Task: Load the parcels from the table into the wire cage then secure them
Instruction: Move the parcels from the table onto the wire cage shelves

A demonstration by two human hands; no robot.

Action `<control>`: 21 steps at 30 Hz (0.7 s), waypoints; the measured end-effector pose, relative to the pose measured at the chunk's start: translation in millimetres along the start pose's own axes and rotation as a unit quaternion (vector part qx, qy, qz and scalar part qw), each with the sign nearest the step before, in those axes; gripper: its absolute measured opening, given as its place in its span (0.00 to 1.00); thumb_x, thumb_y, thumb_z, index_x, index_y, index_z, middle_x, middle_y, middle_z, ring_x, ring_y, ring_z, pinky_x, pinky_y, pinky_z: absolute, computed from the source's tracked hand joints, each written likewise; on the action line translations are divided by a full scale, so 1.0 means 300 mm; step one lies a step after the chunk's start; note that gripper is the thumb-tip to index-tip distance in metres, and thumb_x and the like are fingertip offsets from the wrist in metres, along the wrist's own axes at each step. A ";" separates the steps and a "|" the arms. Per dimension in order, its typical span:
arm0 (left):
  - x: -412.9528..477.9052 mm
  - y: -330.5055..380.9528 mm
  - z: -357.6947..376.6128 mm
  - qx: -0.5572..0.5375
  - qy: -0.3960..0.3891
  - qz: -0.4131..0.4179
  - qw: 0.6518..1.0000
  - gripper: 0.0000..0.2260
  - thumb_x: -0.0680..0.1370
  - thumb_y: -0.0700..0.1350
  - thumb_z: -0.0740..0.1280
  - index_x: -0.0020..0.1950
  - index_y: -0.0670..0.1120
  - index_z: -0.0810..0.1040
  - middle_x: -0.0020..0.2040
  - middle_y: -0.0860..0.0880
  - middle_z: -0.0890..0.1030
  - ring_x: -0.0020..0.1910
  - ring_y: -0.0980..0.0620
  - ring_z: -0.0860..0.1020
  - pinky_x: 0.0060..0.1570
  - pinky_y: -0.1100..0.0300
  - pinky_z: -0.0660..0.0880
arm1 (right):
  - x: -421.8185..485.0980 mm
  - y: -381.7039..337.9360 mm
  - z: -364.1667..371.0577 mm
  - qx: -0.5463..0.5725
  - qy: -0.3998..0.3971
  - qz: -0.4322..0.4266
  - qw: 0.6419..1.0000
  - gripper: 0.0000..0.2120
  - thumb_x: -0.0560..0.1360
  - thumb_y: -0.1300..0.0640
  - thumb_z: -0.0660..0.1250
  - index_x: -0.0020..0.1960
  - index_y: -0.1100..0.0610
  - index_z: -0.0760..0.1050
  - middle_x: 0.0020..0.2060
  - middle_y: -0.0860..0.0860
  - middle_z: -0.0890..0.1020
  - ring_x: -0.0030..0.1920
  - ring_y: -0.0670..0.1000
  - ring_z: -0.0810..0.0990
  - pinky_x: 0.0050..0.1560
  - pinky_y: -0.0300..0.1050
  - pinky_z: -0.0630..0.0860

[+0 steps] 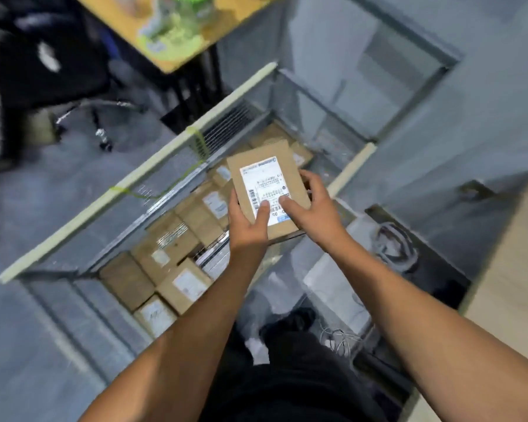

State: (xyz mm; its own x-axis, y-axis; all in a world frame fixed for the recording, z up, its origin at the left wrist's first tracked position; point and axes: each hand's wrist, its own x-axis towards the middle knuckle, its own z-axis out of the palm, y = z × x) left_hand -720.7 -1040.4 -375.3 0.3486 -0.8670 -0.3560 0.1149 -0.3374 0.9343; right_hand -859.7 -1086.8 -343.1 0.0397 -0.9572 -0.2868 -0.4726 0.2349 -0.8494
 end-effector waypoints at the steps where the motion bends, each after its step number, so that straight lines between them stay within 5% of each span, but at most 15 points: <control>1: 0.005 -0.022 -0.061 -0.001 0.029 -0.009 1.000 0.28 0.81 0.49 0.69 0.79 0.52 0.64 0.67 0.52 0.80 0.56 0.64 0.81 0.54 0.64 0.78 | 0.013 -0.006 0.069 -0.016 -0.024 0.003 1.000 0.31 0.73 0.47 0.74 0.73 0.45 0.68 0.66 0.50 0.77 0.63 0.48 0.79 0.66 0.54 0.76; 3: 0.016 -0.069 -0.173 0.008 0.069 -0.027 0.997 0.24 0.79 0.53 0.69 0.74 0.59 0.68 0.64 0.57 0.81 0.56 0.64 0.81 0.54 0.59 0.77 | 0.040 -0.002 0.199 -0.050 -0.073 0.008 0.996 0.33 0.74 0.48 0.75 0.76 0.46 0.66 0.69 0.50 0.73 0.64 0.47 0.76 0.68 0.48 0.73; 6: 0.030 -0.185 -0.315 0.024 0.086 -0.068 0.994 0.29 0.82 0.54 0.69 0.80 0.55 0.62 0.73 0.52 0.75 0.68 0.54 0.76 0.66 0.50 0.75 | 0.085 0.038 0.371 -0.087 -0.154 0.031 0.984 0.38 0.77 0.44 0.73 0.81 0.45 0.59 0.73 0.51 0.66 0.69 0.50 0.71 0.65 0.46 0.69; 10: 0.081 -0.382 -0.438 0.009 0.120 -0.125 0.985 0.22 0.82 0.51 0.69 0.74 0.56 0.67 0.63 0.55 0.81 0.58 0.58 0.82 0.57 0.54 0.80 | 0.170 0.157 0.596 -0.138 -0.257 0.074 0.954 0.39 0.77 0.38 0.70 0.82 0.42 0.55 0.78 0.53 0.59 0.77 0.56 0.64 0.62 0.45 0.65; 14: 0.196 -0.632 -0.487 0.007 0.155 -0.169 0.973 0.21 0.82 0.47 0.69 0.74 0.54 0.68 0.63 0.54 0.81 0.59 0.59 0.81 0.59 0.56 0.79 | 0.279 0.364 0.805 -0.179 -0.304 0.105 0.930 0.38 0.78 0.40 0.70 0.82 0.44 0.58 0.70 0.54 0.65 0.70 0.58 0.73 0.68 0.50 0.73; 21: 0.403 -1.144 -0.408 0.097 0.138 -0.224 0.960 0.25 0.83 0.53 0.67 0.77 0.48 0.66 0.69 0.48 0.78 0.68 0.48 0.77 0.68 0.44 0.75 | 0.506 0.849 1.014 -0.235 -0.342 0.130 0.900 0.35 0.78 0.38 0.69 0.80 0.42 0.58 0.62 0.51 0.67 0.60 0.55 0.76 0.59 0.47 0.71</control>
State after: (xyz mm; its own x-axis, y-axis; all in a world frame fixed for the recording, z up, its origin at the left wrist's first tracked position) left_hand -604.1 -984.4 -736.9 0.5406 -0.4982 -0.6779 0.1439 -0.7392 0.6579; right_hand -706.3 -1120.6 -737.8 0.3315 -0.5132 -0.7916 -0.8578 0.1853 -0.4794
